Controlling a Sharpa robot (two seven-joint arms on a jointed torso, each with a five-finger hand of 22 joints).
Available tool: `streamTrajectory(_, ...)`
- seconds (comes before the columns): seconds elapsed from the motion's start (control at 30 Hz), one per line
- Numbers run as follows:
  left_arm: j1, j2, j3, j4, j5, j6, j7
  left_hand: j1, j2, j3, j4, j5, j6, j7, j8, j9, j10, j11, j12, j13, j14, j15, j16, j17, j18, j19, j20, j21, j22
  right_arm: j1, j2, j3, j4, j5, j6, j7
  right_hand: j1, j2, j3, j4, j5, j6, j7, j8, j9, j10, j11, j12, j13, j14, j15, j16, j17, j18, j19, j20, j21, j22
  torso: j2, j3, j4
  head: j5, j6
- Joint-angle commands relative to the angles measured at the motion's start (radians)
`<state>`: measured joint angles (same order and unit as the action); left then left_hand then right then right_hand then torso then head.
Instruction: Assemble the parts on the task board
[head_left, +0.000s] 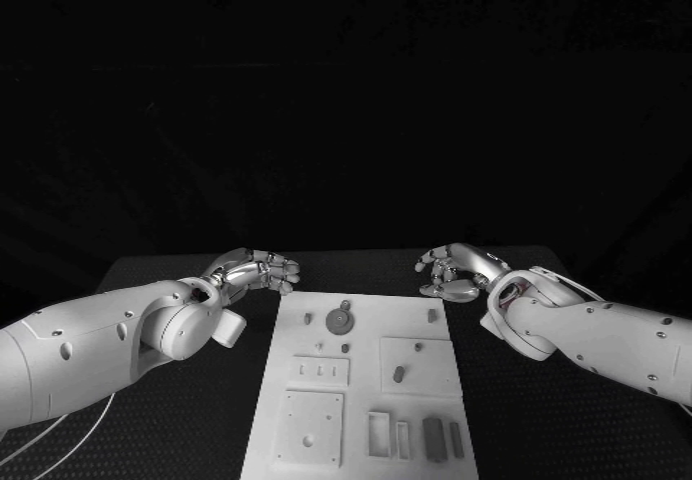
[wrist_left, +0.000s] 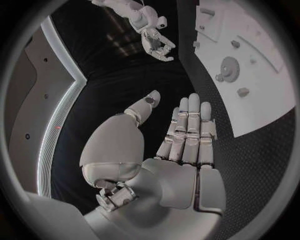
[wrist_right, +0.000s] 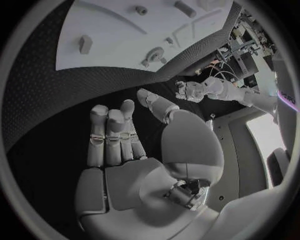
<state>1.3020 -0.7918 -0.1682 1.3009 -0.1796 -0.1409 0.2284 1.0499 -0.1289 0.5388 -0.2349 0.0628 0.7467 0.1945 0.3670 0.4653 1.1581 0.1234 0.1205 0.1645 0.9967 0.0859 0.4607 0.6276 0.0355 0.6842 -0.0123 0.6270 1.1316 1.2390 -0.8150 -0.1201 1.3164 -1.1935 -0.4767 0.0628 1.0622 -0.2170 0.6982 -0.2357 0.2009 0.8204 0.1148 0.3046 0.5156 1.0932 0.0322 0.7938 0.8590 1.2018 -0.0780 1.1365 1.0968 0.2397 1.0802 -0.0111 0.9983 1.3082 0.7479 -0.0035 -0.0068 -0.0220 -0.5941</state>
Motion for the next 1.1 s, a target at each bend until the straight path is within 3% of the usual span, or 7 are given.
streamTrajectory(0.03, -0.003, 0.002, 0.0, 0.001, -0.002, 0.017, 0.018, -0.004, 0.007, -0.003, 0.001, -0.003, 0.001, 0.005, -0.006, 0.002, 0.001, 0.003, 0.0, 0.0, -0.003, 0.001, -0.004, 0.002, 0.014, -0.007, 0.001, 0.005, -0.002, -0.013, -0.014, -0.001, 0.007, -0.013, 0.063, 0.004, -0.003, 0.004, -0.007, 0.0, -0.019, 0.041, 0.031, -0.006, -0.003, -0.006, 0.0, 0.007, -0.003, -0.007, 0.003, -0.004, -0.002, 0.022, -0.006, -0.001, -0.007, 0.007, -0.008, 0.007, -0.0125, -0.003, -0.003)
streamTrajectory(0.2, -0.009, 0.002, 0.0, 0.0, -0.002, 0.019, 0.019, -0.005, 0.006, -0.004, -0.001, -0.003, 0.0, 0.005, -0.008, 0.003, -0.009, 0.007, -0.007, -0.001, -0.003, 0.001, -0.006, 0.003, 0.014, -0.008, 0.001, 0.006, -0.004, -0.026, -0.02, -0.007, -0.025, -0.033, 0.08, 0.014, -0.006, -0.004, -0.01, 0.004, -0.051, 0.049, 0.03, -0.008, -0.005, -0.01, -0.001, 0.008, -0.007, -0.01, 0.002, -0.005, -0.003, 0.022, -0.009, 0.001, -0.011, 0.006, -0.013, 0.0133, -0.0218, -0.007, -0.008)
streamTrajectory(0.47, -0.014, 0.003, 0.0, 0.003, -0.002, 0.025, 0.015, -0.006, 0.006, -0.004, -0.001, -0.004, 0.0, 0.005, -0.009, 0.003, -0.011, 0.008, -0.009, -0.002, -0.003, 0.001, -0.006, 0.004, 0.014, -0.009, 0.001, 0.006, -0.005, -0.067, 0.012, -0.015, -0.125, -0.027, 0.058, 0.044, -0.011, -0.018, -0.03, 0.006, -0.059, 0.009, 0.033, -0.036, -0.019, -0.016, 0.002, 0.01, -0.011, -0.015, 0.005, -0.005, -0.005, 0.022, -0.014, 0.005, -0.014, 0.007, -0.014, 0.0184, -0.0271, -0.01, -0.008)
streamTrajectory(0.57, -0.016, 0.002, 0.0, 0.003, -0.003, 0.025, 0.014, -0.007, 0.006, -0.005, 0.0, -0.004, 0.001, 0.005, -0.01, 0.005, 0.028, -0.008, 0.012, 0.01, -0.001, 0.001, -0.007, 0.006, 0.014, -0.01, 0.001, 0.009, -0.007, -0.082, 0.023, -0.016, -0.15, -0.008, 0.047, 0.054, -0.014, -0.02, -0.04, 0.007, -0.071, -0.002, 0.031, -0.043, -0.023, -0.017, 0.001, 0.012, -0.012, -0.016, 0.004, -0.005, -0.005, 0.022, -0.014, 0.005, -0.014, 0.008, -0.012, 0.018, -0.0239, -0.014, -0.006)
streamTrajectory(0.8, -0.018, 0.003, 0.0, 0.002, -0.003, 0.028, 0.015, -0.007, 0.006, -0.006, -0.001, -0.004, 0.001, 0.004, -0.012, 0.007, 0.015, -0.003, 0.005, 0.008, -0.001, 0.001, -0.009, 0.008, 0.014, -0.01, 0.001, 0.011, -0.009, -0.102, 0.054, -0.016, -0.198, 0.009, 0.05, 0.063, -0.011, -0.022, -0.051, 0.01, -0.072, -0.033, 0.028, -0.06, -0.032, -0.019, -0.002, 0.014, -0.015, -0.019, 0.001, -0.004, -0.006, 0.022, -0.015, 0.005, -0.016, 0.009, -0.013, 0.0139, -0.0225, -0.012, -0.013)
streamTrajectory(1.1, -0.02, 0.004, 0.0, 0.002, -0.003, 0.031, 0.014, -0.008, 0.006, -0.006, -0.001, -0.004, 0.001, 0.004, -0.012, 0.007, 0.013, -0.002, 0.004, 0.008, -0.001, 0.001, -0.009, 0.008, 0.014, -0.011, 0.001, 0.011, -0.01, -0.125, 0.091, -0.016, -0.24, 0.019, 0.054, 0.069, -0.004, -0.013, -0.05, 0.011, -0.07, -0.03, 0.029, -0.057, -0.033, -0.021, -0.001, 0.015, -0.017, -0.02, 0.001, -0.003, -0.006, 0.022, -0.016, 0.005, -0.018, 0.009, -0.013, 0.0141, -0.0227, -0.002, -0.021)
